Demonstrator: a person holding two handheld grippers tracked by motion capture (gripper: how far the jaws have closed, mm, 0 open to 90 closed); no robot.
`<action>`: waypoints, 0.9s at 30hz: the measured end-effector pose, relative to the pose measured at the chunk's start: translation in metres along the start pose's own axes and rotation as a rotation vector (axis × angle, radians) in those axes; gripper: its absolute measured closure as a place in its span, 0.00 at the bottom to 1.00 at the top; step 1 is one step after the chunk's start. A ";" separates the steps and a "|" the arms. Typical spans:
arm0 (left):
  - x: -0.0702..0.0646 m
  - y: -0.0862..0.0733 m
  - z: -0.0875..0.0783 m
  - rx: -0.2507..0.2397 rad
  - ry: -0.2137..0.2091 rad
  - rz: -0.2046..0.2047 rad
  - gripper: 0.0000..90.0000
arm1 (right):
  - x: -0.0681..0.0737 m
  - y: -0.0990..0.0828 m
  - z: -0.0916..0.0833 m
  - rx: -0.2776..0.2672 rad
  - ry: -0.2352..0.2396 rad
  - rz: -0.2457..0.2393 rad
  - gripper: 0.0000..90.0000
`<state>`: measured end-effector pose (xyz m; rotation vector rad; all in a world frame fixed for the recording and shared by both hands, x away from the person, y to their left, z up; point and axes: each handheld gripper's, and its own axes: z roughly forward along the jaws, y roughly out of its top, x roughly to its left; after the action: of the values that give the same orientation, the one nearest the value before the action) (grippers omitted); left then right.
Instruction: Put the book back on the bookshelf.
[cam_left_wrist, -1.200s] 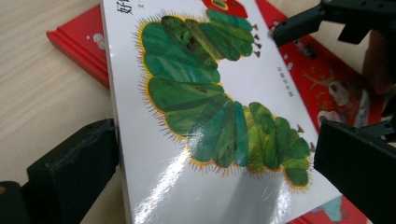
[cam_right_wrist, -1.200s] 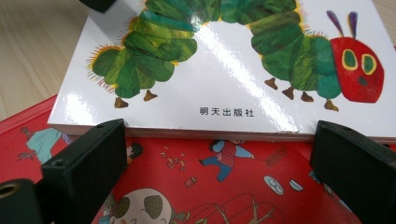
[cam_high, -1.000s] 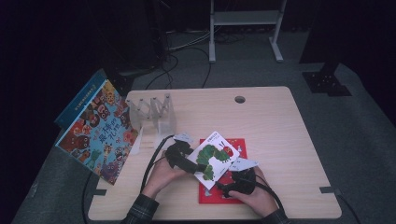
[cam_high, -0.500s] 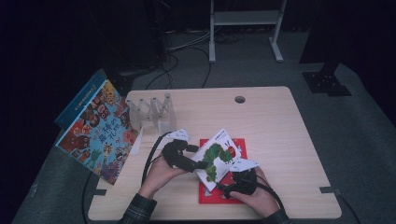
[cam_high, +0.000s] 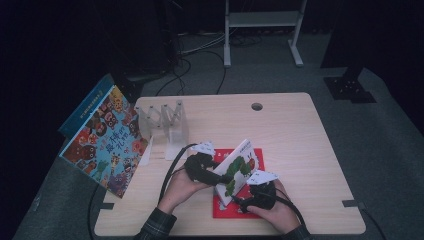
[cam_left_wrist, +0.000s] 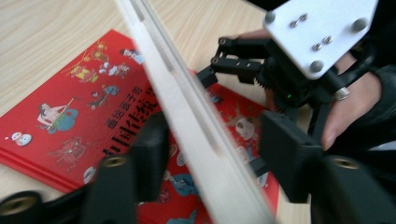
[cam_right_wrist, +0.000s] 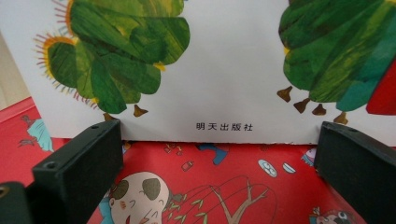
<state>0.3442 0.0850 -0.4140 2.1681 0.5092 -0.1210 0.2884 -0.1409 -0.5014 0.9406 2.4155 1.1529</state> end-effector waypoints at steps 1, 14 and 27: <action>-0.001 0.001 0.000 0.007 0.003 0.007 0.55 | 0.000 0.000 0.000 0.000 0.000 0.001 0.01; 0.000 0.013 -0.008 0.081 0.121 0.032 0.75 | 0.000 0.000 0.000 0.001 0.002 0.000 0.01; -0.001 0.031 -0.005 0.180 0.147 0.106 0.78 | 0.000 0.000 0.000 0.000 0.003 0.000 0.01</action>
<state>0.3550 0.0719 -0.3877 2.3873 0.4807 0.0527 0.2884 -0.1411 -0.5012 0.9397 2.4180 1.1550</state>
